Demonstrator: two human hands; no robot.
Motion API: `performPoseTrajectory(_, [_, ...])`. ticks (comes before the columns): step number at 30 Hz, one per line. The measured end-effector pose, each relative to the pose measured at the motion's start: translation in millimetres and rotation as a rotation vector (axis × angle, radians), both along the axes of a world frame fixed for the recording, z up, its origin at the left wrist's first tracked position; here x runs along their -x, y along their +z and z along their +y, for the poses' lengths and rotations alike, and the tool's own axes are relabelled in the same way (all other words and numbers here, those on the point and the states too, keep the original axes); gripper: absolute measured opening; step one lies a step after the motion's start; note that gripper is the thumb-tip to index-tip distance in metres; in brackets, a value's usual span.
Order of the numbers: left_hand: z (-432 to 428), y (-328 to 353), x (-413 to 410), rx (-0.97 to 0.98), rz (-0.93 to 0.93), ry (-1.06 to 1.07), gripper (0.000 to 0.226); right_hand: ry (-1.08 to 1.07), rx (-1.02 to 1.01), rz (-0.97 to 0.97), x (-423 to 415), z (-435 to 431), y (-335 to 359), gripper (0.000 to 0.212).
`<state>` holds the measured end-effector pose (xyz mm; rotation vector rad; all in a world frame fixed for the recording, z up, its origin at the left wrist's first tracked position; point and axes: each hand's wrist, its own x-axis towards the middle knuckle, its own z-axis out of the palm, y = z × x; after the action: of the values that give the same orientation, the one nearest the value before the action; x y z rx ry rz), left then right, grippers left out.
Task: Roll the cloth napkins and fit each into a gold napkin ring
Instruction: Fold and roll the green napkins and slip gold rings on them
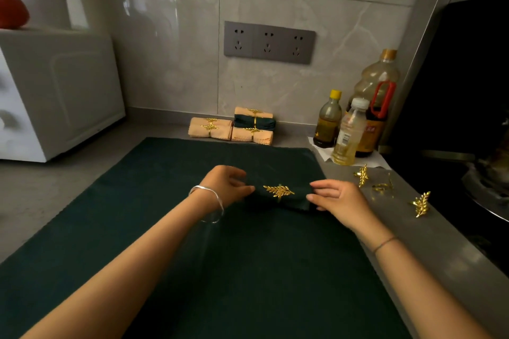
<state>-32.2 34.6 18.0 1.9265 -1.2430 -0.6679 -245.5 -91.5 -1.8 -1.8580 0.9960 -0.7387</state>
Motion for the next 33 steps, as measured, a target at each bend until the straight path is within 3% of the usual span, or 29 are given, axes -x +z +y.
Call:
performPoseTrajectory(4, [-5.7, 2.3, -6.1, 0.094, 0.422, 0.114, 0.036, -0.107, -0.01, -0.127, -21.2, -6.5, 2.8, 0.018])
performPoseTrajectory(6, [-11.2, 0.5, -17.2, 0.117, 0.529, 0.143, 0.036, -0.125, -0.044, -0.179, -37.6, -13.7, 8.6, 0.016])
performPoseTrajectory(9, [-21.4, 1.1, -43.9, 0.136, 0.472, 0.151, 0.036, -0.139, -0.011, -0.239, -74.0, -25.7, 20.9, 0.014])
performPoseTrajectory(16, [-70.7, 33.8, -144.4, 0.349, 0.337, 0.297, 0.044, 0.056, -0.032, -0.266, -198.6, -62.5, 58.7, 0.043])
performPoseTrajectory(22, [-121.3, 56.2, -209.9, 0.432, 0.283, 0.344, 0.05, 0.148, 0.145, -0.101, -295.1, -127.9, 55.5, 0.051])
performPoseTrajectory(29, [-173.5, 28.3, -248.2, 0.332, 0.253, 0.3, 0.044, 0.053, 0.588, 0.44, -325.9, -171.1, 31.7, 0.048])
performPoseTrajectory(33, [-181.0, 8.8, -249.2, 0.28, 0.191, 0.31, 0.048, 0.041, 0.77, 0.571, -325.4, -173.0, 20.2, 0.051])
